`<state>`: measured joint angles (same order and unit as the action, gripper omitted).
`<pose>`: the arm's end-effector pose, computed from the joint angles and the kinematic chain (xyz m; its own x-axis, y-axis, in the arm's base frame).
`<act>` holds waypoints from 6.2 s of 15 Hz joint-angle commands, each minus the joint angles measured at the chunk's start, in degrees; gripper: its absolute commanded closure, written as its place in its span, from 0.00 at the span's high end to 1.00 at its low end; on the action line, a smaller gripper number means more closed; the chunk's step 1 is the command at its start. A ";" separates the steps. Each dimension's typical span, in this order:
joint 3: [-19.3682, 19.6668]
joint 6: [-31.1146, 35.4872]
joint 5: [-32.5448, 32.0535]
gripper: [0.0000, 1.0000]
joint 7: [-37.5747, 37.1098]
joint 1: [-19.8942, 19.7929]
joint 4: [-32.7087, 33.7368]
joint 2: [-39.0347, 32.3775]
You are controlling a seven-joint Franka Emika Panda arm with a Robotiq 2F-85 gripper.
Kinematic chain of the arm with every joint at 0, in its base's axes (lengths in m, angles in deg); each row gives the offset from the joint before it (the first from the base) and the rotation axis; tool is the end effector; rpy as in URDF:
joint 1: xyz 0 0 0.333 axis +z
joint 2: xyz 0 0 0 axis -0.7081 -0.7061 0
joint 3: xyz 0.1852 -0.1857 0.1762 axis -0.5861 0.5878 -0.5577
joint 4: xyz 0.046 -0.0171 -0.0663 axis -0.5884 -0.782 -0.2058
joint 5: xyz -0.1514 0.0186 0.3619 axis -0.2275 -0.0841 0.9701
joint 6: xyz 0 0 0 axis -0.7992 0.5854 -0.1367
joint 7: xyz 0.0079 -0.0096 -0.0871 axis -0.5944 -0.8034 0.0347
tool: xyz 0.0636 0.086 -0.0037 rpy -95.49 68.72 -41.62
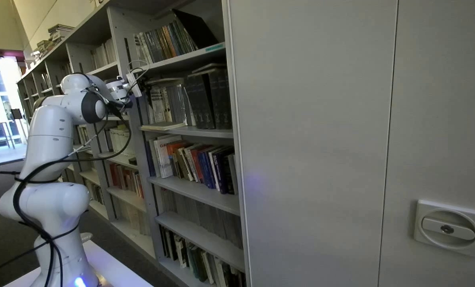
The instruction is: Pick up the book and arrange it on the shelf with the other books
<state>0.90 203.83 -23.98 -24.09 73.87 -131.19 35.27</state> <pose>0.5675 0.4203 0.7028 0.1718 0.9849 0.0223 -0.2444 0.0207 0.9694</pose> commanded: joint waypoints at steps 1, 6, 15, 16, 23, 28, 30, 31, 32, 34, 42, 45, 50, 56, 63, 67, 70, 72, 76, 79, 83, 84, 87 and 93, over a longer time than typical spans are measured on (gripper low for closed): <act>0.44 -2.22 -0.94 0.07 -2.91 -0.07 -6.92 5.25; 0.39 -3.47 -0.92 0.03 -4.24 -0.11 -9.37 6.62; 0.41 -2.07 -1.54 0.03 -2.64 -0.18 -6.98 5.38; 0.41 -1.85 -1.57 0.03 -2.25 -0.20 -6.56 5.12; -0.94 0.09 -1.01 0.03 1.53 -1.85 -2.09 2.59; -0.77 1.83 -0.12 0.03 5.06 -2.12 0.97 0.39; -0.60 1.98 0.13 0.03 6.05 -2.06 2.34 -0.91; -0.51 1.95 0.35 0.03 6.44 -2.03 3.05 -1.56; -0.39 2.05 0.47 0.03 6.72 -2.03 3.81 -2.34; -0.16 2.10 0.92 0.03 7.45 -2.06 5.29 -3.67; 0.81 2.58 2.62 0.03 10.45 -2.11 10.76 -7.09; 1.05 3.15 3.37 0.03 11.41 -2.13 12.40 -8.03; 1.43 3.75 5.09 0.53 12.77 -1.71 14.46 -9.20; 0.09 3.00 5.28 0.98 10.56 -2.38 13.01 -8.33; -0.52 2.33 4.20 1.00 7.94 -1.37 9.43 -5.53; -0.67 1.71 3.64 1.00 6.71 -0.41 7.34 -4.19; -0.54 1.28 3.73 0.74 5.86 -0.15 5.35 -2.91; -0.38 1.07 3.72 0.58 5.17 -0.32 3.66 -1.67; 0.08 0.60 3.61 0.27 4.15 -0.54 1.30 0.24; 0.65 0.66 3.62 0.05 4.28 -0.76 0.35 1.06; 1.28 0.85 3.66 0.00 5.16 -1.26 0.71 0.74; 1.49 0.96 3.80 0.00 5.37 -1.32 0.97 0.53; 2.21 1.19 3.97 0.00 5.93 -1.39 1.67 -0.11; 2.81 1.30 4.22 0.00 6.51 -1.77 2.56 -0.83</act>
<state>3.24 204.81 -19.45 -17.84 72.75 -127.24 33.07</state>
